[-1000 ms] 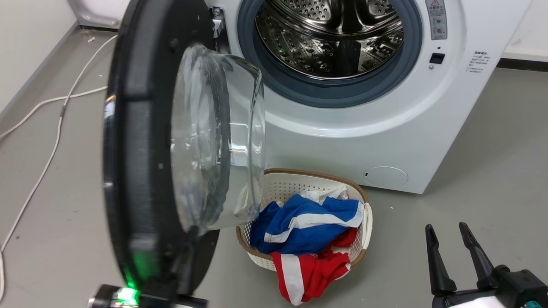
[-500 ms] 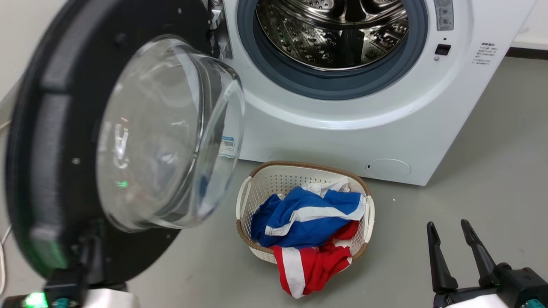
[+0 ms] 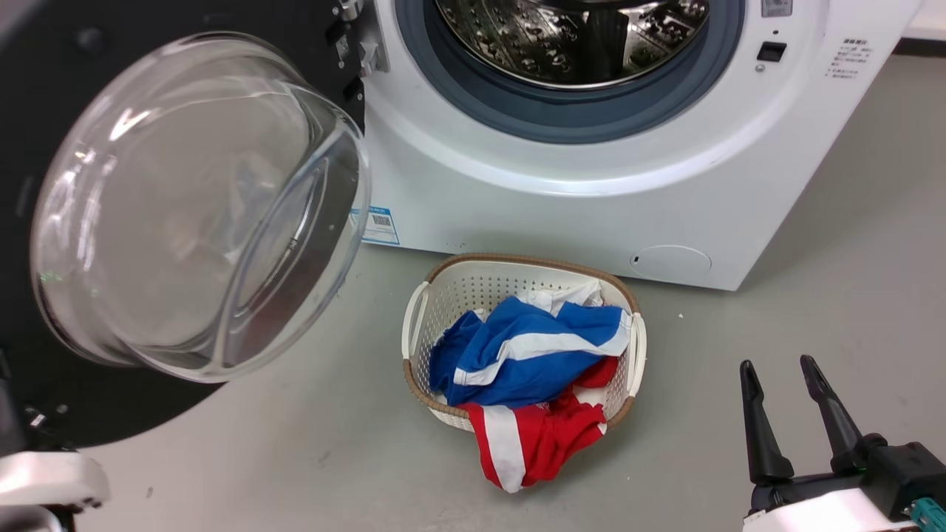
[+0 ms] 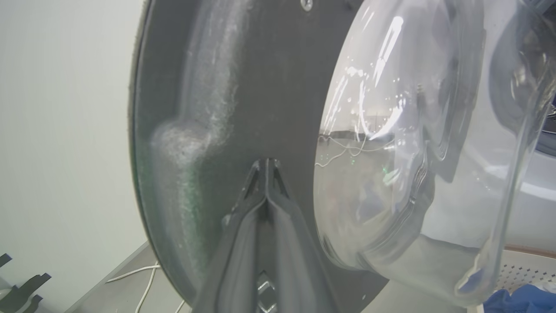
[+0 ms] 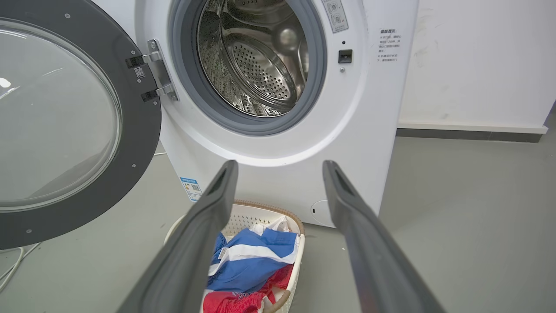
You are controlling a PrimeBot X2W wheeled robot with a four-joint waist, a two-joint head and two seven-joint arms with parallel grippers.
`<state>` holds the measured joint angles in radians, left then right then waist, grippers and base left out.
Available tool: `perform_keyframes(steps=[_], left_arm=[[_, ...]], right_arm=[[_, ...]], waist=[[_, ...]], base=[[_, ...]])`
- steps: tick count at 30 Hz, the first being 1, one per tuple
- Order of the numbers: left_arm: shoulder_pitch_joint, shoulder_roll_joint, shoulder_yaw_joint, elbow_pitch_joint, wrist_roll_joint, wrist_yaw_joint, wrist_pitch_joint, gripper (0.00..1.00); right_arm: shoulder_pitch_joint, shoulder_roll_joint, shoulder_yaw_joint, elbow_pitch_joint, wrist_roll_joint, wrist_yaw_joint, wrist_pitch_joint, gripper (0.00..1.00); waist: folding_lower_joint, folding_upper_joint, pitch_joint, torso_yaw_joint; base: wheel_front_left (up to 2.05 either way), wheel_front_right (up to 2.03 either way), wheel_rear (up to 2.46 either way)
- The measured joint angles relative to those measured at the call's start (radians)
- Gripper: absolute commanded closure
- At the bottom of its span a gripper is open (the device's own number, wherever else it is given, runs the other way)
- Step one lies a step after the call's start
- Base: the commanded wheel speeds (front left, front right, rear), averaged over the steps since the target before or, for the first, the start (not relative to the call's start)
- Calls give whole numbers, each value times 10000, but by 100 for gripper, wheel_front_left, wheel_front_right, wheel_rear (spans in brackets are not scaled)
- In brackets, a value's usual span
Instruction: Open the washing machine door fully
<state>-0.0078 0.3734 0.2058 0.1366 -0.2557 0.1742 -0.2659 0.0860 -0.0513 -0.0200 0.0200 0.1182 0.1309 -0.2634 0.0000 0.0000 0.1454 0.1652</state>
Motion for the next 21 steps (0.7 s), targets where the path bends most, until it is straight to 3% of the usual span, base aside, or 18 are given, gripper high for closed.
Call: perform_keyframes(steps=[7,21], left_arm=[[-630,276,644,754,-142,-274,0,100],[-2595,1375,1676,3423,-420,-1273,0,100]], right_arm=[[-152,0,-6,-46,-121,0,0,0],[-568,0,-35,-144,-330,0,0,0]], waist=[[0,0,312,-133],[0,0,1038,-341]], base=[[0,0,0],[0,0,0]])
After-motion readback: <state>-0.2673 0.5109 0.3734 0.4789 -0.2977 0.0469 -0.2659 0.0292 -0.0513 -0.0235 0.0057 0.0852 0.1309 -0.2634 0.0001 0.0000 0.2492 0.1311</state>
